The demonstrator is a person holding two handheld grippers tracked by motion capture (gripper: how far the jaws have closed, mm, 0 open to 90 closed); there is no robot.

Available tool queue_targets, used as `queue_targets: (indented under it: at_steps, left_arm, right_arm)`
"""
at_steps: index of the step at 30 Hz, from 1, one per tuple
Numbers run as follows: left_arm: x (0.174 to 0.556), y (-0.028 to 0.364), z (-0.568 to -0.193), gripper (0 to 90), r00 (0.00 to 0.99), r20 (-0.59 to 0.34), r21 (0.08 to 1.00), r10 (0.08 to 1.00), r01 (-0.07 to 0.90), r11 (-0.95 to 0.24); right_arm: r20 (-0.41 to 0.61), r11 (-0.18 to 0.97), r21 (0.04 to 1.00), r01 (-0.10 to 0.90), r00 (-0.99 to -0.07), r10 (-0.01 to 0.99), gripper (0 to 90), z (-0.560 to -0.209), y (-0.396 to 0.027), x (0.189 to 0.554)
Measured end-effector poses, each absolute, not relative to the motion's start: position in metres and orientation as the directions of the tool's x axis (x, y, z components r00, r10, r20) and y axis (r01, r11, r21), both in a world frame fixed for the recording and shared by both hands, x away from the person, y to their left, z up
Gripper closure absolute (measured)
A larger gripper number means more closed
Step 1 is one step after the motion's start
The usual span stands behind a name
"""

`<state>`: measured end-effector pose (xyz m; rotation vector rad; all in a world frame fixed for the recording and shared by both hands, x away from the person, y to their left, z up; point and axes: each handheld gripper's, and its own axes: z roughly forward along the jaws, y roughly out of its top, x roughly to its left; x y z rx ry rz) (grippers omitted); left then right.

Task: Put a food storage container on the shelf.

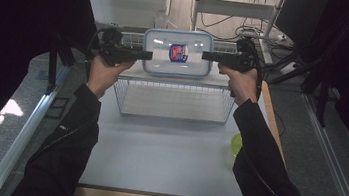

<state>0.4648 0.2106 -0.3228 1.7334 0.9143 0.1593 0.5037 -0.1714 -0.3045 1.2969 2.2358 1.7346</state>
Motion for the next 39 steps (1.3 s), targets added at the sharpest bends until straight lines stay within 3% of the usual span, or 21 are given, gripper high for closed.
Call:
queue_targets:
  at_steps: [6, 10, 13, 15, 19, 22, 24, 28, 34, 39]
  left_arm:
    - [0.469, 0.206, -0.325, 42.9, 0.664, -0.293, 0.856, 0.687, 0.502, -0.120]
    - [0.473, 0.211, -0.325, 46.7, 0.666, -0.366, 0.858, 0.650, 0.511, -0.041]
    - [0.472, 0.207, -0.324, 45.0, 0.657, -0.333, 0.864, 0.677, 0.499, -0.060]
    - [0.468, 0.206, -0.322, 39.1, 0.655, -0.289, 0.876, 0.698, 0.476, -0.083]
    - [0.451, 0.210, -0.321, 38.2, 0.677, -0.230, 0.908, 0.700, 0.408, -0.096]
    - [0.433, 0.213, -0.326, 46.6, 0.696, -0.191, 0.925, 0.692, 0.364, -0.112]
    - [0.423, 0.212, -0.332, 56.8, 0.708, -0.168, 0.930, 0.686, 0.345, -0.128]
    - [0.413, 0.203, -0.344, 75.2, 0.728, -0.129, 0.923, 0.673, 0.336, -0.186]
    - [0.418, 0.191, -0.351, 85.9, 0.722, -0.117, 0.915, 0.682, 0.346, -0.209]
    - [0.425, 0.187, -0.354, 87.5, 0.703, -0.131, 0.909, 0.699, 0.367, -0.199]
  right_arm:
    - [0.445, 0.032, 0.806, 0.590, -0.641, 0.626, 42.9, -0.308, -0.171, 0.506]
    - [0.439, 0.027, 0.804, 0.594, -0.624, 0.647, 46.1, -0.310, -0.173, 0.510]
    - [0.414, 0.041, 0.812, 0.583, -0.624, 0.663, 46.4, -0.309, -0.170, 0.510]
    - [0.383, 0.053, 0.826, 0.561, -0.629, 0.676, 46.8, -0.308, -0.169, 0.509]
    - [0.311, 0.080, 0.862, 0.501, -0.646, 0.698, 51.6, -0.301, -0.172, 0.496]
    - [0.221, 0.125, 0.896, 0.426, -0.672, 0.707, 65.3, -0.297, -0.177, 0.478]
    - [0.171, 0.158, 0.908, 0.388, -0.687, 0.706, 74.5, -0.299, -0.179, 0.465]
    - [0.153, 0.189, 0.909, 0.372, -0.718, 0.679, 87.9, -0.311, -0.177, 0.446]
    - [0.125, 0.259, 0.884, 0.389, -0.731, 0.671, 89.8, -0.330, -0.162, 0.449]
    - [0.122, 0.265, 0.882, 0.391, -0.731, 0.672, 89.8, -0.333, -0.159, 0.454]
